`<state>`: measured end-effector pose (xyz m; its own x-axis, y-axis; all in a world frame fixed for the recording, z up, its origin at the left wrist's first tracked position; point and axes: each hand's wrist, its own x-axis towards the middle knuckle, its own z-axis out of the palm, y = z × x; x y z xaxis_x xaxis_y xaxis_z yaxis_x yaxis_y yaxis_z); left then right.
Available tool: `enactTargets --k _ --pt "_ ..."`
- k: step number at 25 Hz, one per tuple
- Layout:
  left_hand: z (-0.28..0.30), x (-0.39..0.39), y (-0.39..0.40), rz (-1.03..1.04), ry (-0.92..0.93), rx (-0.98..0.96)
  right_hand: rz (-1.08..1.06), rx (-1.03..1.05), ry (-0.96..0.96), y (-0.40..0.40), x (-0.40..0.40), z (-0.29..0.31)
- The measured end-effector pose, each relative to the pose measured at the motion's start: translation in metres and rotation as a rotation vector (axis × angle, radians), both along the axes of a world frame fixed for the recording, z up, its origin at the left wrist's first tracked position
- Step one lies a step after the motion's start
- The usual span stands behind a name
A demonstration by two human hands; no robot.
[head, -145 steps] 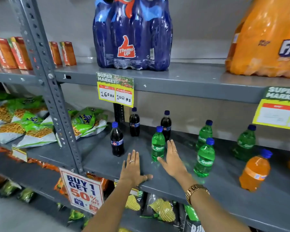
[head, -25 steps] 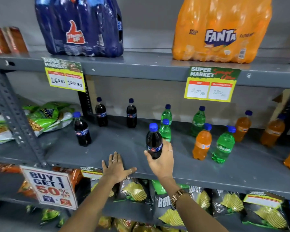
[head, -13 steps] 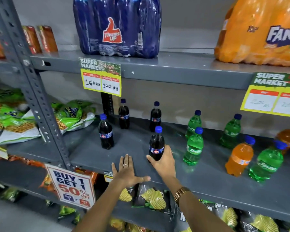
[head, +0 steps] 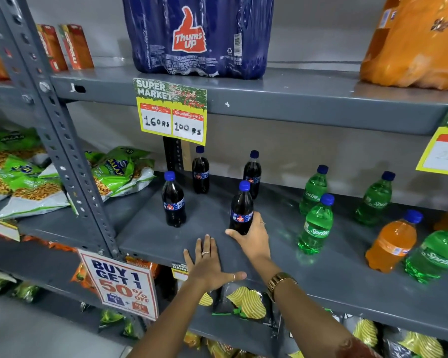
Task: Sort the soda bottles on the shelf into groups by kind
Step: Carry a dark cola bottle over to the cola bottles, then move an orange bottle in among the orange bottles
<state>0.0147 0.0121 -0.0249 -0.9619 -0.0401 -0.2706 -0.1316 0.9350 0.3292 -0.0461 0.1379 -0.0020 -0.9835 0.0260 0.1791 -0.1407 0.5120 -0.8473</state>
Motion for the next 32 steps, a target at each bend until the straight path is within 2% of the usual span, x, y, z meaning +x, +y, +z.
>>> enactTargets --k 2,4,9,14,17,19,23,26,32 --pt "0.001 0.003 0.001 0.011 0.027 -0.022 -0.048 -0.091 0.061 0.005 0.010 -0.002" --pt "0.002 0.008 0.007 0.058 0.074 -0.056 -0.154 -0.134 0.204 0.015 0.023 -0.004" --pt "0.011 0.020 0.060 0.037 0.144 -0.095 -0.384 -0.020 0.457 0.066 0.048 0.001" --pt "0.015 0.030 0.123 -0.100 0.153 -0.109 -0.703 -0.057 0.588 0.145 0.053 0.017" --pt "0.018 0.034 0.151 -0.108 0.114 -0.145 -0.855 -0.046 0.551 0.192 0.052 0.034" --pt "0.020 0.036 0.166 -0.117 0.084 -0.183 -0.850 -0.043 0.479 0.216 0.049 0.045" --pt "0.023 0.039 0.187 -0.117 0.047 -0.184 -0.672 0.108 0.292 0.243 0.043 0.051" --pt "0.024 0.042 0.198 -0.118 0.030 -0.156 -0.580 0.099 0.159 0.248 0.044 0.051" --pt "0.021 0.052 0.224 -0.126 0.043 -0.111 -0.483 0.146 0.300 0.260 0.076 0.041"
